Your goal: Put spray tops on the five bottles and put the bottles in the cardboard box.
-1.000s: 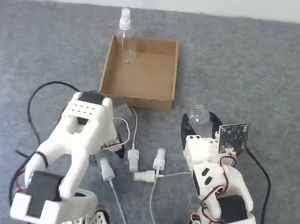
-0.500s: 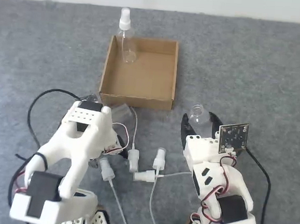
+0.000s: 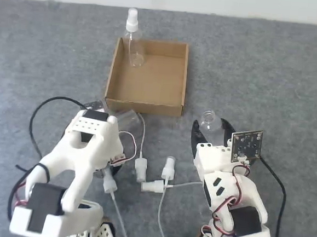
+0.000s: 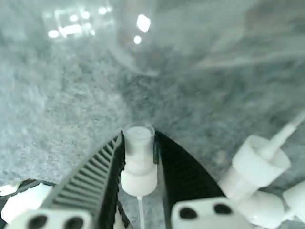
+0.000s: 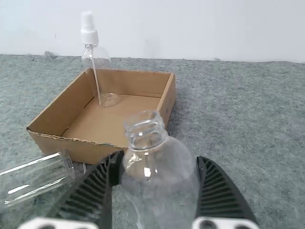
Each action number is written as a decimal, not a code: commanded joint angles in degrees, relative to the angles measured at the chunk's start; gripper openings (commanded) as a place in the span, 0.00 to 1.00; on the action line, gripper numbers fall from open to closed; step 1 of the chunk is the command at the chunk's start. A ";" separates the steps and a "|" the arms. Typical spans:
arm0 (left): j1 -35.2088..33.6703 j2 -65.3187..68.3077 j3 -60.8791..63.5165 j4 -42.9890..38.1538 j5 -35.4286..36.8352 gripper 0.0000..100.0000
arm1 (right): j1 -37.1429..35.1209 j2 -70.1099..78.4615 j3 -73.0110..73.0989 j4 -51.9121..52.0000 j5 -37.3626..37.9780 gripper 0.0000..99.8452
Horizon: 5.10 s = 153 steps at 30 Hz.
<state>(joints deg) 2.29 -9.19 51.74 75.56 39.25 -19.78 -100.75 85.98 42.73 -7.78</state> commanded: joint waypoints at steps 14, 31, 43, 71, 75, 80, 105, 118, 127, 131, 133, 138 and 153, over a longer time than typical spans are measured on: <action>5.54 -2.29 -4.35 1.58 4.13 0.14 | 0.75 -1.01 -0.44 -1.10 0.09 0.10; 5.27 -2.64 1.80 -5.98 4.22 0.05 | 0.75 -1.01 -0.44 -1.10 0.09 0.10; 5.36 -2.99 -8.40 6.42 4.22 0.01 | 0.75 -1.01 -0.44 -1.01 0.09 0.10; 5.71 -2.99 -40.31 20.31 4.22 0.01 | 0.66 -1.01 -0.44 -0.92 0.09 0.10; 5.71 -3.08 -40.92 19.60 4.31 0.01 | 0.57 -1.01 -0.44 -0.92 0.53 0.10; 5.71 -3.08 -40.75 17.85 6.15 0.01 | 0.22 -1.01 -1.05 1.01 4.92 0.10; 5.71 -33.67 -23.52 5.36 6.33 0.01 | -4.18 -1.01 -0.44 1.36 5.27 0.10; 5.63 -36.84 -22.02 5.27 6.07 0.01 | -4.18 -1.01 -0.44 1.36 5.27 0.10; 5.63 -36.84 -21.76 5.27 5.98 0.01 | -4.18 -1.01 -0.44 1.36 5.27 0.10; 5.63 -36.92 -21.76 5.27 5.98 0.01 | -4.18 -1.01 -0.44 1.36 5.27 0.10; 5.63 -36.92 -21.76 5.27 5.98 0.01 | -4.18 -1.01 -0.44 1.36 5.27 0.10; 5.36 -36.92 -21.93 5.27 5.89 0.01 | -4.18 -1.01 -0.44 1.45 5.27 0.10; 5.19 -54.07 -12.62 -3.69 6.24 0.01 | -4.26 -1.10 -0.44 1.45 5.27 0.10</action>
<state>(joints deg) 7.65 -58.51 34.15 79.43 45.05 -23.30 -100.75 85.98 43.96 -3.21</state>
